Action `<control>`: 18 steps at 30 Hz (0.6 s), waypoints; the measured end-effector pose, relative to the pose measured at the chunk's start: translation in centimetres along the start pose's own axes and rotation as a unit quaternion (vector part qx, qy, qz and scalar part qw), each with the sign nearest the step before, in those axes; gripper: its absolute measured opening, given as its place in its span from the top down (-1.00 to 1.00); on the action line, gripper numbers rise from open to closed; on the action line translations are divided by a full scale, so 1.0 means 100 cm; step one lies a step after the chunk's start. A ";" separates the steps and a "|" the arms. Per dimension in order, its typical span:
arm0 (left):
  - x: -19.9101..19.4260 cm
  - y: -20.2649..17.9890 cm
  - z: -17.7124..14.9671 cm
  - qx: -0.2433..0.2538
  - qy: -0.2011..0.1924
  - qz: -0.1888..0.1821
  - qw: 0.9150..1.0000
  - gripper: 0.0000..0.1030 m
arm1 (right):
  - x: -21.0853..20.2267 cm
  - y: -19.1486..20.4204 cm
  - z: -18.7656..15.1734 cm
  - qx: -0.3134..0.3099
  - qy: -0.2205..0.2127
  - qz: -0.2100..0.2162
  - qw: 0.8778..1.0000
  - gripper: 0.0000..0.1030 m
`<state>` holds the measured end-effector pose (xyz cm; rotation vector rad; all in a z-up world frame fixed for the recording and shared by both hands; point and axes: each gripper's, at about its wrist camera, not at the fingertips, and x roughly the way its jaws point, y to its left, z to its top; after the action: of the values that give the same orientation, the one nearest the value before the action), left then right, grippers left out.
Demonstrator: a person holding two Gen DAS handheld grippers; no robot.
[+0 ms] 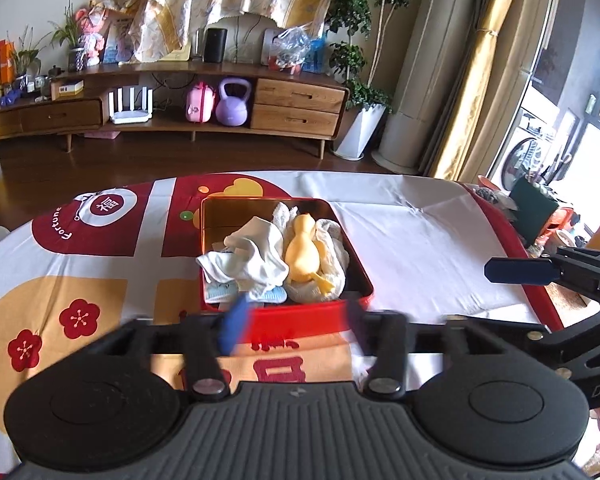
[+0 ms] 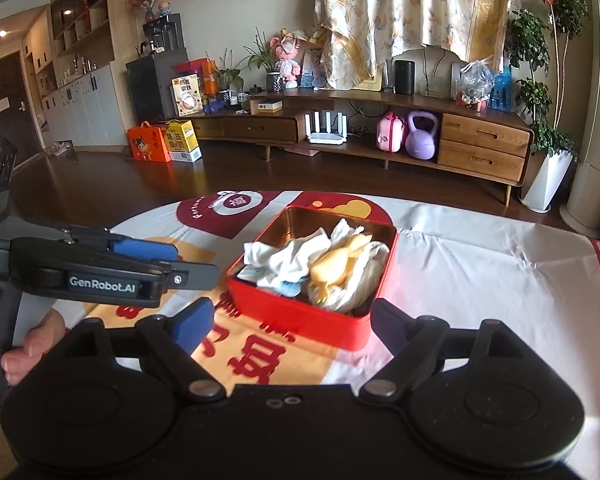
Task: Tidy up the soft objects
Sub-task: 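Withdraw both tools from the tin toward the hair tie and plastic bag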
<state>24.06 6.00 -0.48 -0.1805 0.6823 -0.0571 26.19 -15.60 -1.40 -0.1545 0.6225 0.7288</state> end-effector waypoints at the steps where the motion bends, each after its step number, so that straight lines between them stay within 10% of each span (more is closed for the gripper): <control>1: -0.004 -0.001 -0.003 0.005 -0.002 0.001 1.000 -0.22 | -0.003 0.001 -0.004 0.004 -0.001 0.002 1.000 -0.70; 18: -0.054 0.002 -0.068 -0.010 -0.005 -0.001 1.000 -0.64 | -0.020 0.013 -0.064 0.040 -0.003 0.003 0.999 -0.99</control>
<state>15.52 5.81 -2.34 -0.2007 0.6728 -0.0521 21.09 -17.98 -5.31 -0.0768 0.6454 0.7095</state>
